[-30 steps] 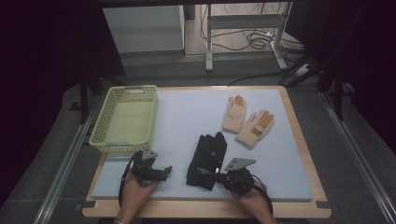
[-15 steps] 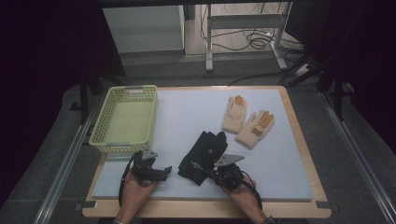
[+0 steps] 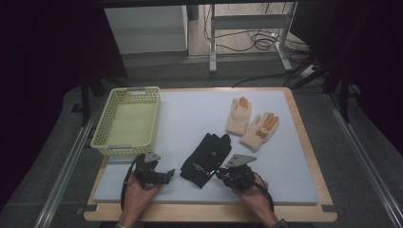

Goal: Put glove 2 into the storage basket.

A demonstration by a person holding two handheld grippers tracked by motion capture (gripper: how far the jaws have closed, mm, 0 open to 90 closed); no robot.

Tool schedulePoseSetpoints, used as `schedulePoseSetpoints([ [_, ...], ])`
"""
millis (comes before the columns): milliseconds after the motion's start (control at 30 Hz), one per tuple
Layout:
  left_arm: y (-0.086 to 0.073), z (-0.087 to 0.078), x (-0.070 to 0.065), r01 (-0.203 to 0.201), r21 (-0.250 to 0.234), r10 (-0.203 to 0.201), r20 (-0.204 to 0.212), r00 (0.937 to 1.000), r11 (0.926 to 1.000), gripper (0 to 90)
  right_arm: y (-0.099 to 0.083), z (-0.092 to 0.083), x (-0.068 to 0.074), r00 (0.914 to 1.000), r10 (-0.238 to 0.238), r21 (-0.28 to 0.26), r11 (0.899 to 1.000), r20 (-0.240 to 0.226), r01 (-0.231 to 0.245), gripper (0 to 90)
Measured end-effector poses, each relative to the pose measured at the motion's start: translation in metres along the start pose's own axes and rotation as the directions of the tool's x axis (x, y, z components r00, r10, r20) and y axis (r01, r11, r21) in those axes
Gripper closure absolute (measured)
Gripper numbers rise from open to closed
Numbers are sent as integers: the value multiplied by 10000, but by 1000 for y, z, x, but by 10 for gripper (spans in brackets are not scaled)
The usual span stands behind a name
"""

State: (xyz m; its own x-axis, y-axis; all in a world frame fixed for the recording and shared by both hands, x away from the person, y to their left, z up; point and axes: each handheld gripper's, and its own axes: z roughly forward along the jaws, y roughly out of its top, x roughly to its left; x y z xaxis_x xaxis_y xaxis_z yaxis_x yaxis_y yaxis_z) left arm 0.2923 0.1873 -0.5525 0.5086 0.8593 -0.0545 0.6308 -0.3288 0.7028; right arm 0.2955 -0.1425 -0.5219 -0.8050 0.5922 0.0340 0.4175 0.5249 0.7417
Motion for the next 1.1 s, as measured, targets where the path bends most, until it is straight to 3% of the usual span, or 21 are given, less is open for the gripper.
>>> schedulePoseSetpoints([
  [167,0,0,0,-1,4,1,-1,10000,10000,57,-5,-12,-17,9983,234,-97,9997,535,-229,687],
  [367,0,0,0,-8,7,8,-3,10000,10000,57,-15,-29,-47,9882,784,-195,9969,1319,-765,577],
  [433,0,0,0,-5,5,5,-3,10000,10000,57,-16,-31,-50,9868,838,-173,9965,1386,-822,566],
  [533,0,0,0,-8,7,8,-5,10000,10000,57,-23,-37,-66,9767,1133,-117,9935,1821,-1130,514],
  [600,0,0,0,-7,8,7,-4,10000,10000,57,-25,-38,-68,9746,1163,-108,9931,1915,-1164,504],
  [800,0,0,0,-22,11,22,-23,10000,10000,55,-38,-45,-89,9523,1386,-83,9899,2720,-1417,363],
  [900,0,0,0,-26,16,26,-29,10000,10000,54,-42,-44,-95,9463,1459,30,9882,2884,-1533,290],
  [1100,1,0,0,-5,62,5,-15,10000,10000,54,-46,-42,-97,9476,1440,-95,9890,2853,-1474,251],
])
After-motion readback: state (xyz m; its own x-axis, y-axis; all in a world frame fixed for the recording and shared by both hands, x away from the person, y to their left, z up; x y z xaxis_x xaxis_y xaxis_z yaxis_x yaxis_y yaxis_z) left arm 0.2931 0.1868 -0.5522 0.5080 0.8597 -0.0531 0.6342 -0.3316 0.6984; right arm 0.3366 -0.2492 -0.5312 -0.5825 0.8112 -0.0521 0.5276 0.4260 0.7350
